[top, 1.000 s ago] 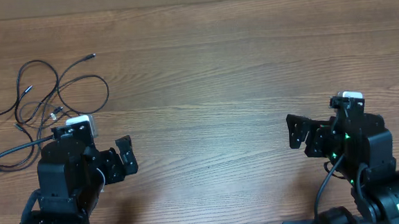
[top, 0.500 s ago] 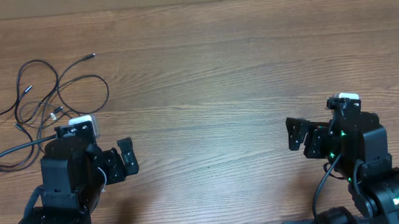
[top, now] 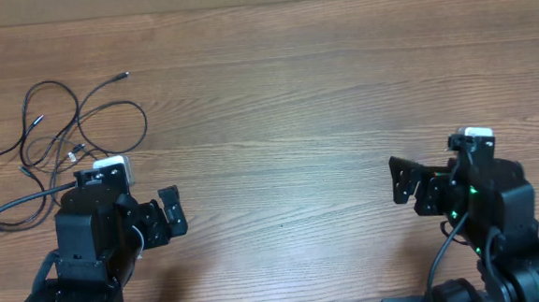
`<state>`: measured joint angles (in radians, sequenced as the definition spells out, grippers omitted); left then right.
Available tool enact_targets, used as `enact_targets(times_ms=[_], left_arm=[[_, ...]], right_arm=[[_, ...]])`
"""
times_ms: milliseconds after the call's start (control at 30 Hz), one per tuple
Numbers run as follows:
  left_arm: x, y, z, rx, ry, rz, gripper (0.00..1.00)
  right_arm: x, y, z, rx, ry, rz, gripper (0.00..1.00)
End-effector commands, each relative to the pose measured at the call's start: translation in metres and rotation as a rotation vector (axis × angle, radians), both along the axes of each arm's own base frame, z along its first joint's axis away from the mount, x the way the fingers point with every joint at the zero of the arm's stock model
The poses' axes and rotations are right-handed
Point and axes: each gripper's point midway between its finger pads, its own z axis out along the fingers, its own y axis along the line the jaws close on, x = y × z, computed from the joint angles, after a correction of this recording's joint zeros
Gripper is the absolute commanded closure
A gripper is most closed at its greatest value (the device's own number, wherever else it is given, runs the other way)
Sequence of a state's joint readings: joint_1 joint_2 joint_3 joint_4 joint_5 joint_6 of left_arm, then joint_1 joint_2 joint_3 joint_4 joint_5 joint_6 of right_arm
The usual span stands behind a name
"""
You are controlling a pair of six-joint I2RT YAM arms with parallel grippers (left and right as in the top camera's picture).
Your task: Untangle cables
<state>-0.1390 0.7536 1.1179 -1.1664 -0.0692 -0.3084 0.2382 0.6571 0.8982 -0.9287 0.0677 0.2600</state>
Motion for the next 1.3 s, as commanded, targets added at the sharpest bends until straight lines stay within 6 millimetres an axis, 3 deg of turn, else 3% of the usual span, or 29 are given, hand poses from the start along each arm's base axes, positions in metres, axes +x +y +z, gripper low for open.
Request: enact_targets(times_ms=[0, 233, 567, 1100, 1267], left_arm=[[-0.001, 0.002, -0.002, 0.006, 0.005, 0.013, 0.00], [-0.001, 0.002, -0.003, 0.007, 0.009, 0.013, 0.00], [-0.001, 0.002, -0.003, 0.007, 0.009, 0.013, 0.00], [-0.002, 0.002, -0.003, 0.007, 0.009, 0.013, 0.00], [-0.002, 0.002, -0.003, 0.007, 0.009, 0.013, 0.00]], right_arm=[[0.004, -0.002, 0.006, -0.060, -0.095, 0.055, 0.00], [0.013, -0.004, 0.013, -0.019, -0.316, 0.049, 0.00], [0.009, -0.005, 0.014, 0.010, -0.561, 0.040, 0.00], [0.006, -0.009, -0.010, 0.016, -0.745, 0.032, 0.00], [0.006, -0.002, -0.015, -0.053, -0.813, 0.099, 0.00]])
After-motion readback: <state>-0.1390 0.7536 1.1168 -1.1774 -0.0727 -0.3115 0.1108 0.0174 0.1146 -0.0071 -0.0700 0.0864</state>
